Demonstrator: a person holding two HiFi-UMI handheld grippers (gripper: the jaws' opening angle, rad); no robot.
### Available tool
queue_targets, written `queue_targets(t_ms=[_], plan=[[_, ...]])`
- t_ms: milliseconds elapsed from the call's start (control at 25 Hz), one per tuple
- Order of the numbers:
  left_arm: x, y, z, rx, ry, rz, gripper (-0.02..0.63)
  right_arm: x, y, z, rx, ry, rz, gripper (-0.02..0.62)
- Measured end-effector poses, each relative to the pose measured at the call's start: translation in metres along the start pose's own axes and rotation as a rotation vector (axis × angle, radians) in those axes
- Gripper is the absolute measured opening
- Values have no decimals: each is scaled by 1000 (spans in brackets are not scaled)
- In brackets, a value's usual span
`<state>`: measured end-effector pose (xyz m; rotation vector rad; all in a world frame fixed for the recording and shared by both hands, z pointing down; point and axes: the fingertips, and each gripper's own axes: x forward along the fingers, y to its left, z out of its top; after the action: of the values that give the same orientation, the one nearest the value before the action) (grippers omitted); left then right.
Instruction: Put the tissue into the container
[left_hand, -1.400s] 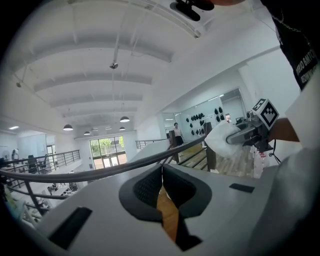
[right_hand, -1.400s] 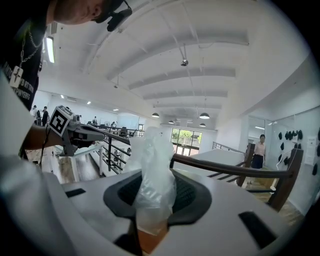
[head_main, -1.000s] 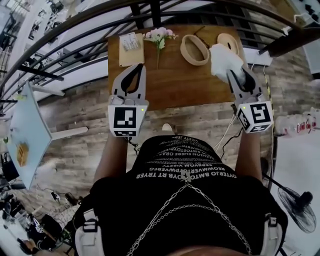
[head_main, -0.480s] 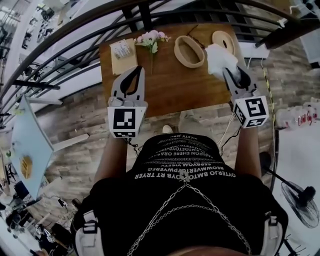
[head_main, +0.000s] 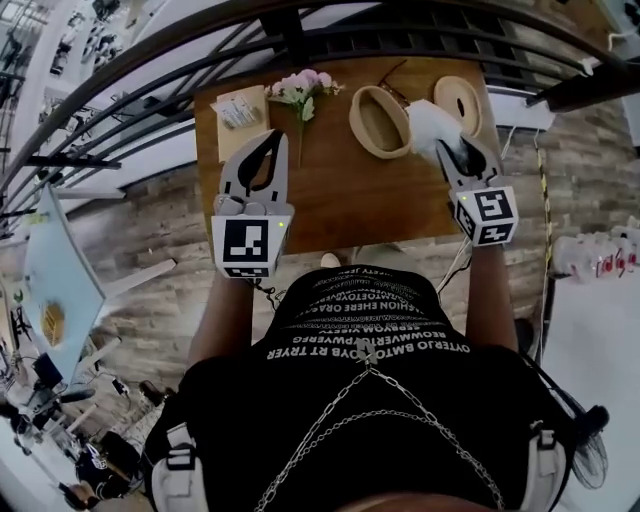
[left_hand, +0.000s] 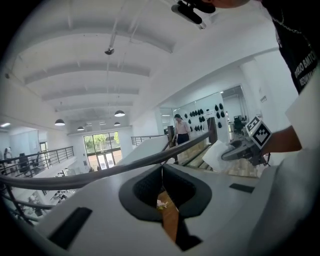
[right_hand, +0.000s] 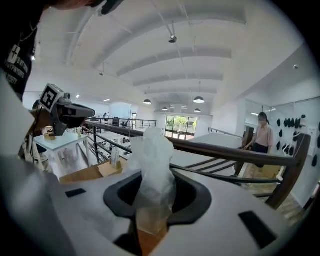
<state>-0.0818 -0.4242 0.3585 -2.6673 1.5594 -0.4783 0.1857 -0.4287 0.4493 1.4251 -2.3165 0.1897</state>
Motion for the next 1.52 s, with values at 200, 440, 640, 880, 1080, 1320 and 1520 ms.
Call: queue_targets(t_ms=[200, 440, 640, 880, 1080, 1320, 1520], plan=[[41, -3, 1, -16, 6, -6, 29, 55, -13, -37, 15, 74, 71, 120], [74, -14, -5, -45, 26, -16, 29, 113, -16, -84, 14, 175, 160, 120], [84, -19, -16, -75, 26, -36, 29, 163, -3, -129, 15, 272, 234, 120], [75, -20, -42, -95, 124, -7, 29, 201, 20, -169, -11, 367, 297, 120], [77, -15, -53, -111, 138, 9, 29, 222, 25, -200, -72, 486, 300, 123], [59, -21, -48, -94, 130, 10, 29, 215, 26, -195, -31, 480, 260, 307], [42, -19, -36, -73, 104, 15, 29, 179, -2, -160, -54, 340, 112, 217]])
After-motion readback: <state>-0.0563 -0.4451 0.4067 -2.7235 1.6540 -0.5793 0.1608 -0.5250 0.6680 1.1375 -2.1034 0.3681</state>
